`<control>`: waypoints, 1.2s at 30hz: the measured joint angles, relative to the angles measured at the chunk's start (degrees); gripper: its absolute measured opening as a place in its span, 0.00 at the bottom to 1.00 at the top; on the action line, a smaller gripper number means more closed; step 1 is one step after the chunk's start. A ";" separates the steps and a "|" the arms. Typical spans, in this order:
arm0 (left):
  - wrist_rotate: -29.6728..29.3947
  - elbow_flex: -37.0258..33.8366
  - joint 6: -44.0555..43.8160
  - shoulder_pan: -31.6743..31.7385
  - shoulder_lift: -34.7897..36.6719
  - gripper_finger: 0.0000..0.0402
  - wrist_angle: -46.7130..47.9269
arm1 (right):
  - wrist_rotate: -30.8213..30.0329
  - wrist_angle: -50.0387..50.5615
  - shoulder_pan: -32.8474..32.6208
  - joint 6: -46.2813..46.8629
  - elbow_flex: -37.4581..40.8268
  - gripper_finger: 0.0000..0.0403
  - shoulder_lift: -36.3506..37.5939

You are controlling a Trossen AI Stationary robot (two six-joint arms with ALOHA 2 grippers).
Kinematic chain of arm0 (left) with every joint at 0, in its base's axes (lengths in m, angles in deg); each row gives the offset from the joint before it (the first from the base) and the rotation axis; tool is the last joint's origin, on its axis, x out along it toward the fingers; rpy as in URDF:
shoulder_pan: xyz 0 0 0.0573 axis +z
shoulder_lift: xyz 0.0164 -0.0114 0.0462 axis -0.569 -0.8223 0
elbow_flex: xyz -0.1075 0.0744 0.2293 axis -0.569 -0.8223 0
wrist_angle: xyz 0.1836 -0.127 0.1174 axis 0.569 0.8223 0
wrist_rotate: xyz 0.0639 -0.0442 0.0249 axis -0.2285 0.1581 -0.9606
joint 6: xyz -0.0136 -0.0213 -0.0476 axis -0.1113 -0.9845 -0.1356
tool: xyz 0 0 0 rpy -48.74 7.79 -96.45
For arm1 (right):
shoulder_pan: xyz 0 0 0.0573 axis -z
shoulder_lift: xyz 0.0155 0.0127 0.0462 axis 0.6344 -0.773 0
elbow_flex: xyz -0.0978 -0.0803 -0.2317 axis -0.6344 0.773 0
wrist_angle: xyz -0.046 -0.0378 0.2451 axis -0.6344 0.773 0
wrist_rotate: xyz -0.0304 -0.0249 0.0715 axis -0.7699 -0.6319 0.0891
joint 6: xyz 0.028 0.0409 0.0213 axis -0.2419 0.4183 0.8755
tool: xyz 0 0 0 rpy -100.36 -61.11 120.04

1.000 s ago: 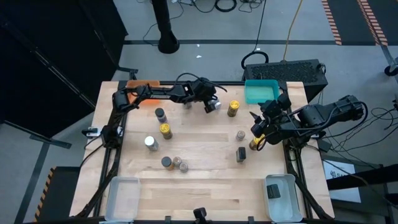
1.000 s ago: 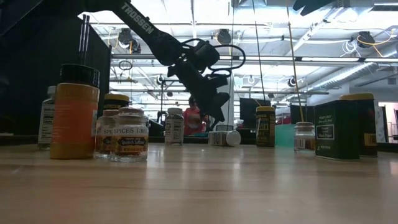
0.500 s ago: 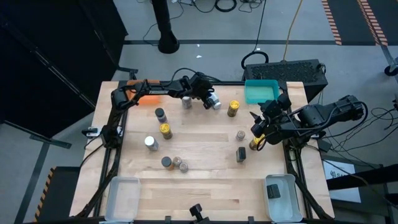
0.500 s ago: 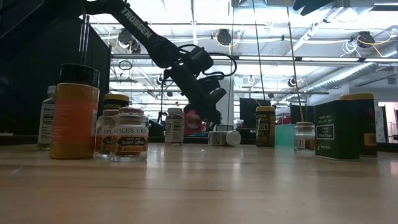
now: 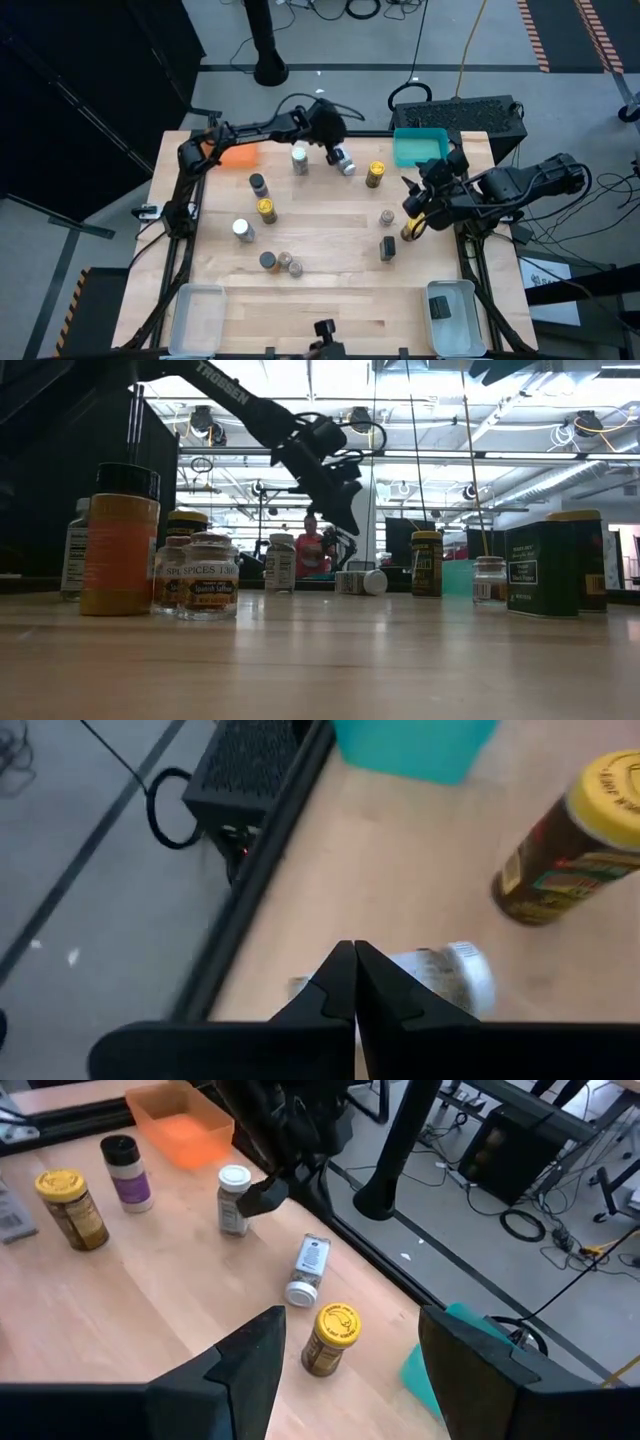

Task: Sort spices by type
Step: Put the white seasoning bottle into the orange bin

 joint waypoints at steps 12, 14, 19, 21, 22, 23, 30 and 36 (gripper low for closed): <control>3.41 0.24 -0.36 -0.02 -5.66 0.00 0.12 | 4.54 -8.54 8.21 -4.74 -0.02 0.38 0.00; 2.40 0.22 -1.52 -0.22 -6.74 0.00 0.27 | 6.34 -10.38 9.62 -7.19 -0.02 0.33 0.00; -0.02 0.22 -1.67 -0.61 -7.15 0.00 0.34 | 7.80 -11.40 11.14 -9.82 -0.02 0.21 0.00; -0.45 0.46 -2.08 -0.81 -7.15 0.00 0.97 | 7.78 -11.40 11.31 -10.44 -0.02 0.18 0.00; -0.46 0.89 -2.46 -0.84 -7.15 0.00 1.74 | 7.80 -11.40 11.41 -10.64 -0.02 0.17 0.00; -0.38 1.23 -2.79 -0.88 -7.15 0.00 2.10 | 7.78 -11.40 11.40 -10.71 -0.02 0.15 0.00; -0.41 1.55 -4.52 -0.65 -7.15 0.00 3.15 | 7.78 -11.39 11.40 -11.17 -0.02 0.12 0.00; 3.66 2.72 -3.80 1.15 -7.13 0.00 8.90 | 7.78 -11.37 11.38 -12.14 -0.02 0.12 0.00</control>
